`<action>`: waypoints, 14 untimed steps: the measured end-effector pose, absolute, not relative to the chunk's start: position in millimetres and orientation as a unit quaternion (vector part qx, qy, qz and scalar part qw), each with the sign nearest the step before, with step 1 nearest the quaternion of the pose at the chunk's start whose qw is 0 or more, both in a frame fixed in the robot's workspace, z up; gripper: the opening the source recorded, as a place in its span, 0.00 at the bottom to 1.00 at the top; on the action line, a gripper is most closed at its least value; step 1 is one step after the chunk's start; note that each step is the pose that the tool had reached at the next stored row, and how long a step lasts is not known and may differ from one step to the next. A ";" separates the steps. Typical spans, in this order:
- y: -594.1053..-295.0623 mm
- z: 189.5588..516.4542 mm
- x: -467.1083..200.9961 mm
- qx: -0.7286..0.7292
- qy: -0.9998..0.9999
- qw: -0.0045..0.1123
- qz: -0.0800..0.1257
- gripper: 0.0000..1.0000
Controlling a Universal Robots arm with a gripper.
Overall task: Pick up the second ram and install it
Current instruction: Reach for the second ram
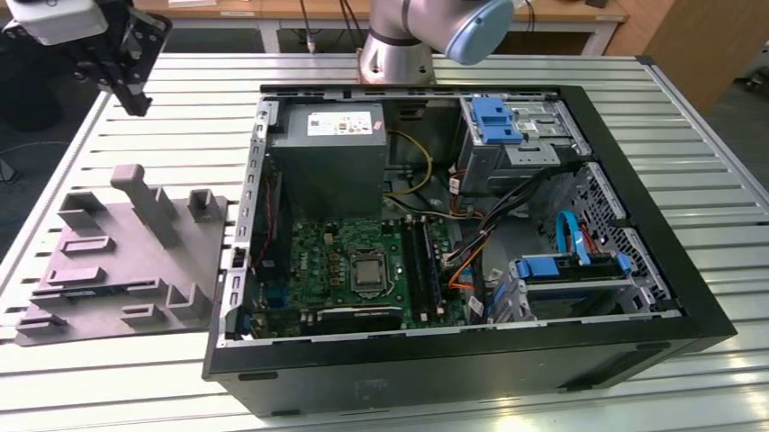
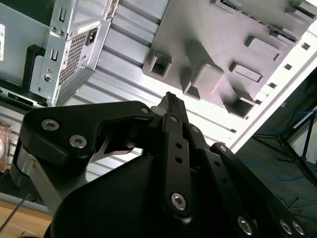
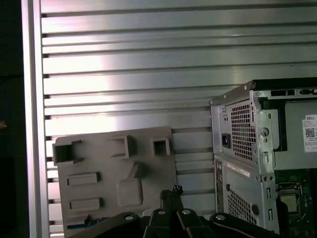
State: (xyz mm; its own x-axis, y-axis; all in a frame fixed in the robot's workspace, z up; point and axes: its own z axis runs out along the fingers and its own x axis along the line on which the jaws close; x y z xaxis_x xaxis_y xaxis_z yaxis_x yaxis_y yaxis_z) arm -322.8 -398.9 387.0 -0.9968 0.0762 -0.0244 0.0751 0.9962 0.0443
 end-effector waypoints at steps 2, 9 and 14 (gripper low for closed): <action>-398.9 386.5 -326.8 0.038 0.999 0.013 0.022 0.11; -401.4 383.4 -336.9 0.038 0.999 0.013 0.022 0.11; -410.1 381.0 -341.5 0.038 0.999 0.013 0.022 0.11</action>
State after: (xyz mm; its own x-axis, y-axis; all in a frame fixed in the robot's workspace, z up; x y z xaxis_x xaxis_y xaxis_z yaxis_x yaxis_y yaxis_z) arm -341.5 -410.1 381.0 -0.9968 0.0762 -0.0244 0.0751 0.9962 0.0444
